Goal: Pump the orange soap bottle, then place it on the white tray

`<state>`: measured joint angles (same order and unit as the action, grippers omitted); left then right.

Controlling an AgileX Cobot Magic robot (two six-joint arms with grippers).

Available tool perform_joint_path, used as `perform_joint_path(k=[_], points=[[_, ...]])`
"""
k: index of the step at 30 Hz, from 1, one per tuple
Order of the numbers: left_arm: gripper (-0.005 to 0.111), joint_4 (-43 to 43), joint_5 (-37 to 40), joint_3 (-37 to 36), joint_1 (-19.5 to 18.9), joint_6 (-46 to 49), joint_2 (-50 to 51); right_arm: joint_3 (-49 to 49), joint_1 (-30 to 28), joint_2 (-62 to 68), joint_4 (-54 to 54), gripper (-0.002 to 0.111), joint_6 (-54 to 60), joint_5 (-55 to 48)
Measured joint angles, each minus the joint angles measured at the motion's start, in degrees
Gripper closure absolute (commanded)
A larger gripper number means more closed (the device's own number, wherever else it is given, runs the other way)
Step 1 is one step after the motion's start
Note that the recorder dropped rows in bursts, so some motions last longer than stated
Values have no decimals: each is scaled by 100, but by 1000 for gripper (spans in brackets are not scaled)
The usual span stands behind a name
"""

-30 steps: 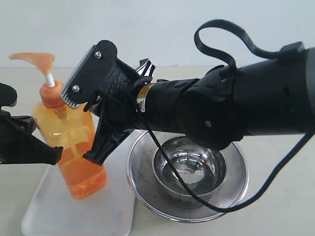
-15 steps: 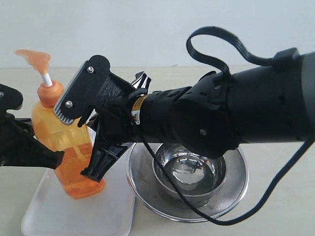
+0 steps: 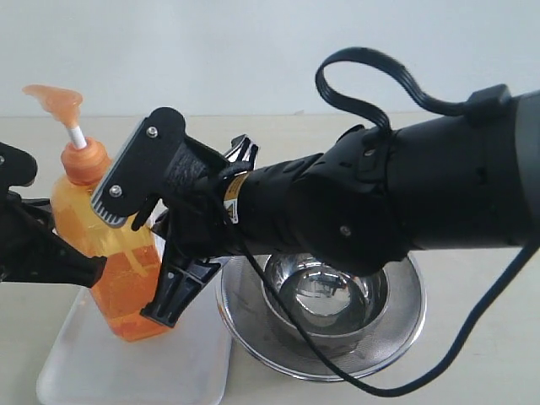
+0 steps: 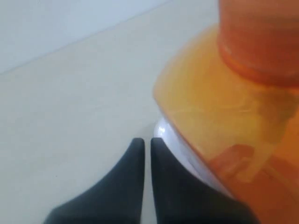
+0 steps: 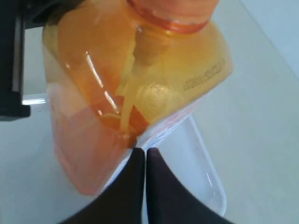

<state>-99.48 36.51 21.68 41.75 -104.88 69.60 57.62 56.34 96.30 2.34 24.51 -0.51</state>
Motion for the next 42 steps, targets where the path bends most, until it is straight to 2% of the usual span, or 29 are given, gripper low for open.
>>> perform_joint_path(k=[23,42], points=[[102,0,267,0,0,22,0,0,323,0,0,108,69,-85],[102,0,347,0,0,22,-88,0,357,-26,0,108,69,-99]])
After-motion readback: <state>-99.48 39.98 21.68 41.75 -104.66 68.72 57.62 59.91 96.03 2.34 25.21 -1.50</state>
